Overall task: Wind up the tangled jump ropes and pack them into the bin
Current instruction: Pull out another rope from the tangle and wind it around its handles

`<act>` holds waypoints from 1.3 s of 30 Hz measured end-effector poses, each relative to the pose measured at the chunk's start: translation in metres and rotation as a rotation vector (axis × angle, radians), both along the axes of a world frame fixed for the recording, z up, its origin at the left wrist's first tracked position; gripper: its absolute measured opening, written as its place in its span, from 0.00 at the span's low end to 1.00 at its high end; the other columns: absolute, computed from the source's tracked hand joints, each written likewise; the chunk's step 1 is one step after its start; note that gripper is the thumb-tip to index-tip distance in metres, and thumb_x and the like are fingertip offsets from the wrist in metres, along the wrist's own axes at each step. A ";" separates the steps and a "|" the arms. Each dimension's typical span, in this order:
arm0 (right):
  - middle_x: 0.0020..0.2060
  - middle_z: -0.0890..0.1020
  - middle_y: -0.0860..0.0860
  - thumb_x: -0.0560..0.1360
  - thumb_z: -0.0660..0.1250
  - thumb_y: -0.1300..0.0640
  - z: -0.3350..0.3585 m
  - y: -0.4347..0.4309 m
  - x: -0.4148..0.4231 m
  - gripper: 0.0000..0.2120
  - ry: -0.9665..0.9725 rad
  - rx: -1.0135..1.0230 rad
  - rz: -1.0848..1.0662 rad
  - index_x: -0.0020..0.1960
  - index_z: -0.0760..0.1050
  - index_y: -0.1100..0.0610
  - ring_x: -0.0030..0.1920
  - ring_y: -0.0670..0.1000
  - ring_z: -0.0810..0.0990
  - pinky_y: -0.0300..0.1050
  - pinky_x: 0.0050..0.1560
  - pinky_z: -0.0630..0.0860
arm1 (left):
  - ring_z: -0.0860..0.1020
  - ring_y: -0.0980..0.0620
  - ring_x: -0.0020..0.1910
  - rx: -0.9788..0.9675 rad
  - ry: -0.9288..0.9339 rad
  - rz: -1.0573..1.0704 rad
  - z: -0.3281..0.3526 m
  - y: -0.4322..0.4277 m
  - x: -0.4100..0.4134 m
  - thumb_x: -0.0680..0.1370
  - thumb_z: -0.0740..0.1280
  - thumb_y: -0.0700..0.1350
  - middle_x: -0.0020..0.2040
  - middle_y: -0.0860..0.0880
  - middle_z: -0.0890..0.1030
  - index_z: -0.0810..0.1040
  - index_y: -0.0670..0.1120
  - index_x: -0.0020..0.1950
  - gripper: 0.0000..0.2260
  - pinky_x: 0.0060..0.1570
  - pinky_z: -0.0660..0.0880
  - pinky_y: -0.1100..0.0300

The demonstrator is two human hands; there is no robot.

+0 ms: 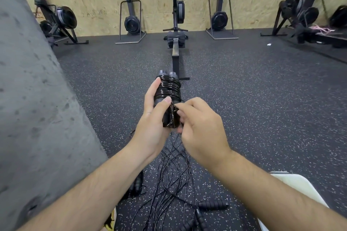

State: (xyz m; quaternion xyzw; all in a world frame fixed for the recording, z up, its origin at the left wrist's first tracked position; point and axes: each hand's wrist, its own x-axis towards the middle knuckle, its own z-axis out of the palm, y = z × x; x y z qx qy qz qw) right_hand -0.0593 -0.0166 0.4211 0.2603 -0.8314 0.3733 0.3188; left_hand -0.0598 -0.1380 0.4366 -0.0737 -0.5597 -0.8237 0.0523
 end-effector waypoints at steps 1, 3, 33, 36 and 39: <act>0.43 0.76 0.51 0.74 0.54 0.59 0.000 0.000 0.000 0.16 0.017 -0.019 0.003 0.50 0.80 0.60 0.39 0.54 0.77 0.54 0.36 0.77 | 0.80 0.52 0.40 0.008 -0.004 -0.005 0.000 0.000 0.000 0.85 0.58 0.41 0.53 0.50 0.85 0.68 0.65 0.73 0.23 0.34 0.74 0.58; 0.42 0.76 0.50 0.74 0.56 0.61 0.000 0.001 -0.001 0.15 0.055 -0.048 0.031 0.50 0.81 0.60 0.40 0.52 0.76 0.53 0.37 0.77 | 0.80 0.52 0.40 0.030 -0.007 -0.015 0.000 -0.001 0.002 0.85 0.59 0.41 0.55 0.48 0.84 0.69 0.65 0.73 0.23 0.32 0.74 0.59; 0.43 0.78 0.56 0.76 0.69 0.70 0.011 0.000 0.004 0.09 -0.394 -0.568 0.296 0.44 0.81 0.57 0.33 0.60 0.80 0.52 0.36 0.80 | 0.77 0.47 0.47 0.034 0.130 -0.141 -0.008 -0.012 0.004 0.77 0.67 0.38 0.61 0.44 0.81 0.65 0.66 0.75 0.33 0.36 0.72 0.56; 0.43 0.77 0.56 0.76 0.68 0.71 0.010 0.001 0.002 0.07 -0.407 -0.541 0.323 0.45 0.80 0.60 0.33 0.61 0.79 0.55 0.37 0.80 | 0.78 0.48 0.48 0.049 0.131 -0.161 -0.009 -0.013 0.004 0.77 0.67 0.38 0.62 0.44 0.81 0.65 0.65 0.75 0.32 0.37 0.72 0.56; 0.45 0.76 0.61 0.76 0.69 0.70 0.014 0.004 0.002 0.07 -0.436 -0.555 0.361 0.45 0.81 0.60 0.33 0.63 0.77 0.52 0.36 0.79 | 0.78 0.48 0.50 0.058 0.140 -0.182 -0.009 -0.013 0.004 0.77 0.67 0.40 0.63 0.45 0.81 0.66 0.66 0.74 0.32 0.38 0.72 0.55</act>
